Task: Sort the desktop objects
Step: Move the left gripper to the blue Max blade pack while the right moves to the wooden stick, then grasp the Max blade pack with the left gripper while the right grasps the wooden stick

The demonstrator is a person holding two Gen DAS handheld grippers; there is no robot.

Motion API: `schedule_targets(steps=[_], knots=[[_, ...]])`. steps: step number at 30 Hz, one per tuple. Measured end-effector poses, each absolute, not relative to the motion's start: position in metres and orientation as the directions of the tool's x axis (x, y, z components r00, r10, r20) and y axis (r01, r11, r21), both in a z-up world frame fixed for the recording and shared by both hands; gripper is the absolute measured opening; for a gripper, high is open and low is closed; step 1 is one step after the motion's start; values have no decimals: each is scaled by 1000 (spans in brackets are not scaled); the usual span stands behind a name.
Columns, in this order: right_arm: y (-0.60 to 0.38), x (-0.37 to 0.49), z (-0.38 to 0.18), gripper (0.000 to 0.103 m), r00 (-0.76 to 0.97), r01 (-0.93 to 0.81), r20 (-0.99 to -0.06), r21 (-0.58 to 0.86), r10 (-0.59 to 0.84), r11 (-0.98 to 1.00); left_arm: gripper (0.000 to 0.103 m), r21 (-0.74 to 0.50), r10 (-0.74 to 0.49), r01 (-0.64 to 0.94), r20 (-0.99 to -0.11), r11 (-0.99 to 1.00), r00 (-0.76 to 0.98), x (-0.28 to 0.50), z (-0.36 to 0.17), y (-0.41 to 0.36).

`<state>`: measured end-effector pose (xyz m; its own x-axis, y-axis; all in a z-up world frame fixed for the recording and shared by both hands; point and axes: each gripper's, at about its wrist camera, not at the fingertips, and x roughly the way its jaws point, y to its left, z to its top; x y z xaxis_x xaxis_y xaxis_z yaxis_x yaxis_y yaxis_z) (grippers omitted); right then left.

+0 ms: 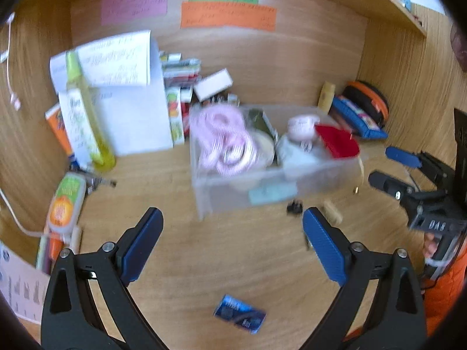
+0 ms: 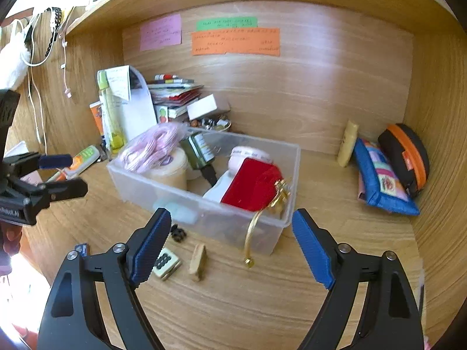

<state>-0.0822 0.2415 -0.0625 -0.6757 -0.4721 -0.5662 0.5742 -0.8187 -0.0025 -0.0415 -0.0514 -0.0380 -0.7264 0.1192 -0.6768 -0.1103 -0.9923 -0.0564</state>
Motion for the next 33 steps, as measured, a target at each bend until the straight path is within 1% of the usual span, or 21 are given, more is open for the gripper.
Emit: schedule_targets(steps=[6, 10, 16, 20, 22, 23, 25, 27, 28, 29, 30, 31, 33], knots=[[237, -81, -81, 83, -640, 572, -616, 17, -459, -820, 97, -83, 118, -85, -741, -993, -661, -21, -71, -63], [234, -81, -95, 83, -605, 571, -657, 36, -450, -820, 97, -104, 136, -88, -769, -991, -625, -9, -87, -66], [232, -84, -116, 83, -567, 560, -705, 50, -426, -827, 97, -41, 116, -136, -786, -990, -607, 6, -108, -54], [227, -83, -124, 82, -561, 560, -723, 27, -403, -828, 97, -18, 104, -143, -778, -990, -620, 9, -115, -51], [223, -83, -125, 81, -558, 570, -726, 18, -402, -822, 88, 5, 87, -140, -763, -990, -641, 11, -115, -50], [221, -82, -125, 81, -555, 578, -726, 14, -405, -816, 79, 9, 87, -144, -761, -989, -643, 10, -115, -50], [216, -81, -125, 81, -558, 588, -724, -1, -406, -809, 76, -10, 107, -155, -763, -988, -638, 9, -115, -52], [211, -83, -126, 74, -558, 595, -725, -12, -403, -803, 73, -10, 108, -155, -760, -988, -641, 8, -116, -54], [209, -84, -126, 68, -553, 600, -729, -11, -404, -800, 72, -11, 109, -156, -759, -988, -642, 8, -116, -54], [207, -87, -127, 64, -541, 605, -736, -3, -408, -796, 66, -12, 112, -158, -761, -987, -639, 8, -116, -55], [205, -89, -129, 61, -532, 607, -741, 3, -409, -795, 62, -14, 113, -159, -766, -987, -633, 7, -117, -55], [204, -91, -130, 57, -527, 607, -745, 6, -408, -795, 62, -4, 104, -156, -761, -988, -640, 8, -117, -55], [203, -93, -131, 53, -522, 609, -744, 16, -416, -793, 60, -6, 106, -156, -759, -988, -642, 8, -118, -56]])
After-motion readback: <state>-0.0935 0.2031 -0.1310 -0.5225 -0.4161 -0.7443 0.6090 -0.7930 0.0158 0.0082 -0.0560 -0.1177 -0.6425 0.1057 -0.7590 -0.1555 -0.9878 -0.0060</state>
